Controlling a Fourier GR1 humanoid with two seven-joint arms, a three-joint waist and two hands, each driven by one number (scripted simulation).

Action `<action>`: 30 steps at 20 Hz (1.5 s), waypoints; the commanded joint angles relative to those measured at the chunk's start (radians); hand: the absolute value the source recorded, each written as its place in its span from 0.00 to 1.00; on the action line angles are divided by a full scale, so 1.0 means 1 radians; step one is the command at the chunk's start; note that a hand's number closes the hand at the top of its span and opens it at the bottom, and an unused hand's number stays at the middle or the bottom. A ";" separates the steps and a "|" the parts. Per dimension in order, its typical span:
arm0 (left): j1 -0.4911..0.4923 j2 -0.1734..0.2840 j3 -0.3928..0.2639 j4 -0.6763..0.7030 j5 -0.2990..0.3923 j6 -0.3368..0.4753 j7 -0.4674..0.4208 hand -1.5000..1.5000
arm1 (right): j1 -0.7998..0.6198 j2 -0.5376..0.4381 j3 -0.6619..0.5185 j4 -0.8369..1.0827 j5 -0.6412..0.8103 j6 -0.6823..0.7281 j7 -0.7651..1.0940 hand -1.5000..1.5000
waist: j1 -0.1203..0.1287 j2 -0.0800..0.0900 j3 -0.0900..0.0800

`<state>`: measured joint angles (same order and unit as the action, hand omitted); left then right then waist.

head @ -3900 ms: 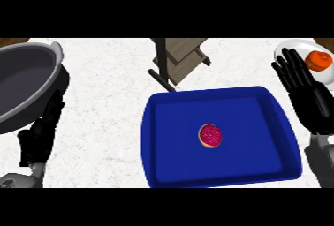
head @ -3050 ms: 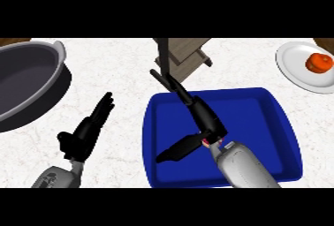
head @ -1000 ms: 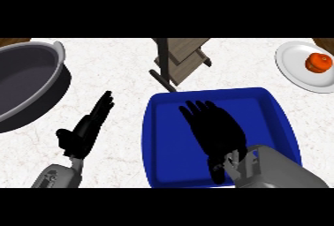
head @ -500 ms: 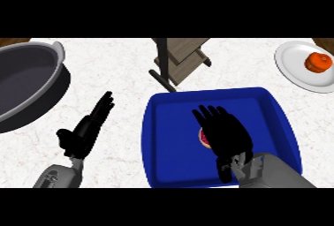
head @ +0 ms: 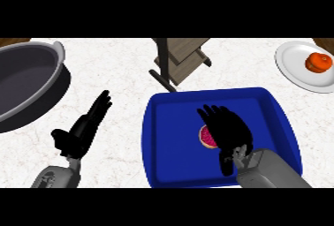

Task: Pick the cupcake from the tray and place it in the tiered basket

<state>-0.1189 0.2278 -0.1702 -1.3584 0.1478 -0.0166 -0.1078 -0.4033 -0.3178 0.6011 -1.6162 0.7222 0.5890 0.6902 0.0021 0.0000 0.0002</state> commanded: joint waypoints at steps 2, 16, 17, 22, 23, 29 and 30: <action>0.047 -0.023 0.009 -0.001 -0.032 -0.015 -0.030 0.50 | 0.111 0.026 0.024 0.010 0.104 -0.066 -0.062 0.00 | -0.001 -0.001 0.000; -0.079 -0.070 0.067 0.105 -0.070 -0.050 -0.012 0.50 | 0.043 0.163 -0.049 0.158 0.212 -0.203 -0.330 1.00 | -0.004 0.001 0.000; -0.064 -0.068 0.077 0.072 -0.070 -0.045 0.023 0.50 | 0.083 0.159 -0.057 0.110 0.230 -0.204 -0.318 1.00 | -0.004 0.000 0.000; -0.019 -0.097 0.072 0.045 -0.098 -0.038 0.000 0.50 | 0.016 0.186 -0.125 0.156 0.277 -0.210 -0.370 1.00 | -0.001 0.000 0.000; 0.001 -0.027 0.099 -0.023 -0.060 -0.068 0.035 0.50 | 0.109 0.145 -0.162 0.011 0.259 -0.190 -0.202 1.00 | -0.015 -0.007 0.000; 0.048 -0.038 0.133 0.018 -0.058 -0.019 0.021 0.50 | 0.109 0.105 -0.512 -0.074 0.320 -0.213 0.238 1.00 | -0.138 -0.042 -0.007; 0.054 -0.045 0.130 0.016 -0.055 -0.021 0.014 0.50 | 0.091 0.110 -0.548 -0.117 0.323 -0.194 0.299 1.00 | -0.124 -0.038 -0.007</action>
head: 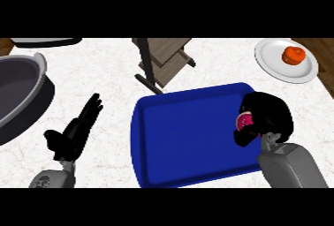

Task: Pick the cupcake from the tray and place it in the tiered basket

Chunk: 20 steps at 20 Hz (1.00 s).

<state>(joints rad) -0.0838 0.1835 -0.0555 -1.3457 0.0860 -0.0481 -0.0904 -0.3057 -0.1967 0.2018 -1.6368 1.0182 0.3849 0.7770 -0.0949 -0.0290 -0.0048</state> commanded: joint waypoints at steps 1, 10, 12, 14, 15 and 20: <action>0.029 0.005 -0.004 0.010 -0.007 -0.005 -0.011 0.50 | -0.031 0.033 -0.162 -0.169 0.026 -0.004 0.268 1.00 | -0.019 -0.010 -0.002; -0.011 -0.029 -0.050 -0.038 -0.019 -0.006 0.033 0.50 | -0.438 0.112 -0.242 -0.538 0.044 0.178 0.520 1.00 | 0.071 0.009 0.001; 0.008 -0.027 -0.062 -0.029 -0.040 -0.003 0.011 0.50 | -0.538 0.126 -0.234 -0.533 0.062 0.233 0.564 1.00 | 0.079 0.011 0.000; -0.015 -0.023 -0.049 -0.035 -0.029 -0.003 0.033 0.50 | -0.657 0.133 -0.265 -0.449 0.072 0.251 0.569 1.00 | 0.087 0.010 -0.001; -0.019 -0.035 -0.065 -0.040 -0.033 -0.006 0.033 0.50 | -0.702 0.136 -0.288 -0.399 0.070 0.257 0.563 1.00 | 0.089 0.011 -0.001; -0.044 -0.008 -0.029 -0.030 0.001 -0.042 0.032 0.50 | -0.941 0.158 -0.411 -0.191 0.117 0.204 0.551 1.00 | 0.104 0.020 0.001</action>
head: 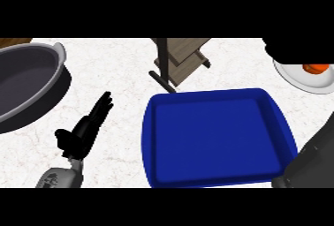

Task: Pick the cupcake from the tray and place it in the tiered basket

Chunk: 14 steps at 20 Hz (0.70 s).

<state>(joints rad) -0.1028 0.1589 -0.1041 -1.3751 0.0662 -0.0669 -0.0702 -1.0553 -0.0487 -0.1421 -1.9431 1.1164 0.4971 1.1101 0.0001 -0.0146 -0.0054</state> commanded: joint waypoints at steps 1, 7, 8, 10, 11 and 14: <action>-0.021 -0.022 -0.012 0.000 -0.002 0.005 0.010 0.50 | -0.253 0.027 -0.070 0.183 0.049 0.068 0.229 1.00 | 0.020 0.006 0.000; -0.030 -0.035 -0.031 -0.002 -0.021 0.014 0.022 0.50 | -0.465 -0.037 -0.226 0.535 0.087 -0.018 0.137 1.00 | 0.042 0.020 0.002; -0.044 -0.014 -0.019 -0.007 -0.008 -0.011 0.017 0.50 | -0.521 -0.039 -0.250 0.586 0.096 -0.020 0.153 1.00 | 0.051 0.021 0.001; -0.045 -0.036 -0.035 0.019 -0.026 0.003 0.002 0.50 | -0.553 -0.033 -0.280 0.692 0.112 -0.089 0.129 1.00 | 0.050 0.026 0.001; -0.037 -0.035 -0.030 0.024 -0.026 0.002 -0.011 0.50 | -0.569 -0.079 -0.303 0.750 0.105 -0.101 0.074 1.00 | 0.044 0.026 0.002; -0.039 -0.009 -0.019 0.041 -0.021 -0.028 -0.040 0.50 | -0.574 -0.043 -0.339 0.892 0.123 -0.189 0.051 1.00 | 0.061 0.035 0.001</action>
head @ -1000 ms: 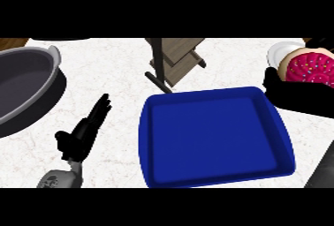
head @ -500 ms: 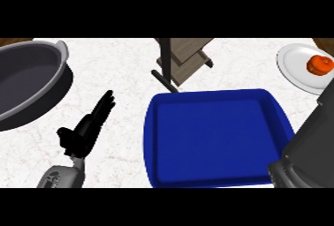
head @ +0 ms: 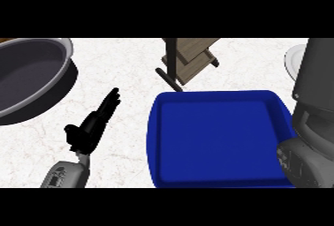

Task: Pick the cupcake from the tray and place it in the tiered basket

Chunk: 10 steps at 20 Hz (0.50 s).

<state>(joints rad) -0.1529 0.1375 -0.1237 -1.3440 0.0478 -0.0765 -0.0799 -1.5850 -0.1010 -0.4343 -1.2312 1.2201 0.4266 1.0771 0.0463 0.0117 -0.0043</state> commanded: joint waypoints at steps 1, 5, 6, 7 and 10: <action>-0.007 0.006 0.002 -0.006 0.011 -0.023 0.001 0.50 | -0.105 -0.006 -0.057 0.237 0.023 -0.125 0.087 1.00 | 0.015 0.006 0.001; -0.041 -0.002 0.007 -0.017 -0.005 0.004 0.010 0.50 | -0.167 -0.048 -0.106 0.406 0.030 -0.199 0.034 1.00 | 0.020 0.010 0.001; -0.040 -0.033 -0.020 0.002 -0.020 0.019 0.025 0.50 | -0.136 -0.032 -0.116 0.427 0.025 -0.258 0.004 1.00 | 0.013 0.012 0.001; 0.013 0.000 0.005 0.011 0.004 -0.017 -0.027 0.50 | -0.140 -0.017 -0.118 0.464 0.036 -0.286 0.011 1.00 | 0.030 0.015 0.000; -0.022 0.018 0.022 0.002 0.017 -0.033 -0.006 0.50 | -0.143 -0.062 -0.146 0.561 0.034 -0.360 -0.055 1.00 | 0.028 0.017 0.001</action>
<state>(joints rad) -0.1691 0.1360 -0.1212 -1.3440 0.0454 -0.0852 -0.0859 -1.7142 -0.1408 -0.5485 -0.7948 1.2517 0.1930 1.0118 0.0666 0.0235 -0.0038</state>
